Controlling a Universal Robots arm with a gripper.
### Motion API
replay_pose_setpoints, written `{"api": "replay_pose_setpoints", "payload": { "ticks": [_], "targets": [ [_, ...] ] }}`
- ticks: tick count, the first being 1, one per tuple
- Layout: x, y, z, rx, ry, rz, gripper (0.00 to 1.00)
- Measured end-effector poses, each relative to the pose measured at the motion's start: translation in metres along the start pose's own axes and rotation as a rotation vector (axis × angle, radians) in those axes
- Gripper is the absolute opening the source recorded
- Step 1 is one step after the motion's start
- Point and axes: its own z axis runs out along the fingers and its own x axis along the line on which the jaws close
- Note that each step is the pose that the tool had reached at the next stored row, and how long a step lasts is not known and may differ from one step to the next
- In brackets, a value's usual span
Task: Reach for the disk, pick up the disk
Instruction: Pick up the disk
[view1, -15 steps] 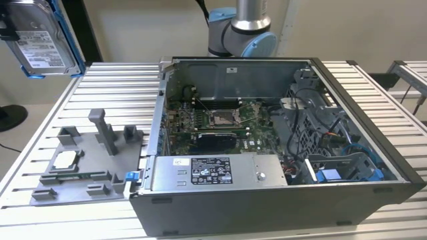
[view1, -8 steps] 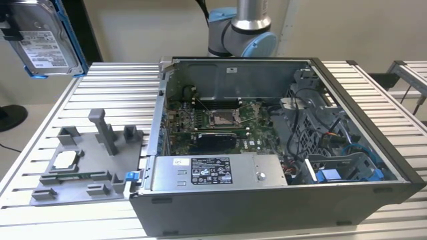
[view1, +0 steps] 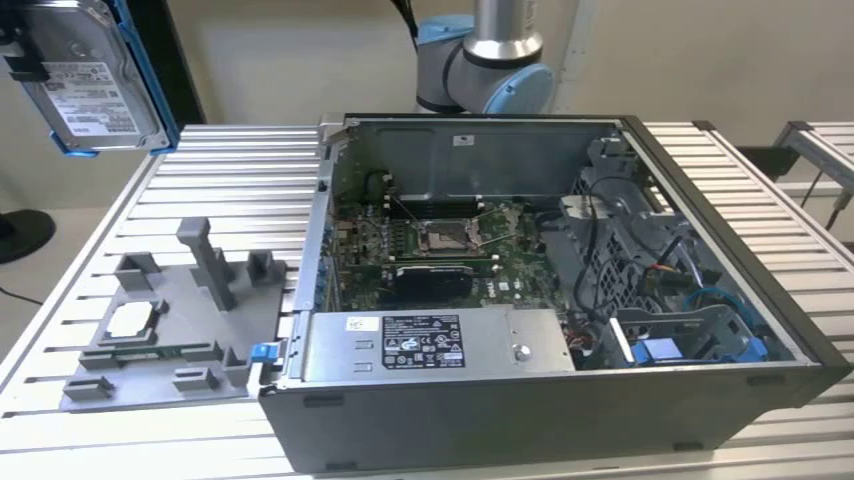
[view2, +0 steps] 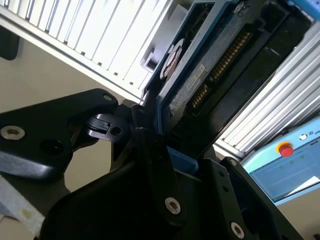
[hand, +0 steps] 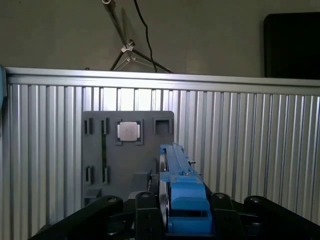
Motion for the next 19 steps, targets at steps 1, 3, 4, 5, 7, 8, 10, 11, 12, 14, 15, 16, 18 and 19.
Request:
{"api": "replay_pose_setpoints", "payload": {
  "ticks": [1,3,4,5,7,8,10,11,12,14,15,16,18,19],
  "targets": [
    [0.0000,0.0000,-0.0002,0.0000,0.0000,0.000,0.00],
    [-0.0001,0.0000,-0.0014,-0.0001,0.0000,0.000,0.00],
    [-0.0002,0.0000,-0.0028,0.0000,0.0000,0.000,0.00],
    [-0.0003,0.0001,-0.0046,0.0000,0.0000,0.000,0.00],
    [-0.0005,0.0002,-0.0083,0.0001,-0.0001,0.000,0.00],
    [-0.0005,0.0002,-0.0094,-0.0001,0.0000,0.000,0.00],
    [-0.0005,0.0002,-0.0095,0.0001,-0.0001,0.000,0.00],
    [-0.0005,0.0002,-0.0095,0.0002,-0.0001,0.000,0.00],
    [-0.0005,0.0002,-0.0096,0.0001,0.0000,0.000,0.00],
    [-0.0005,-0.0005,-0.0098,-0.0002,0.0001,0.000,0.00],
    [-0.0005,-0.0012,-0.0098,-0.0001,0.0000,0.000,0.00],
    [-0.0005,-0.0020,-0.0097,0.0000,0.0000,0.000,0.00],
    [-0.0005,-0.0041,-0.0098,0.0000,0.0000,0.000,0.00],
    [-0.0004,-0.0052,-0.0098,0.0000,0.0000,0.000,0.00]
  ]
}}
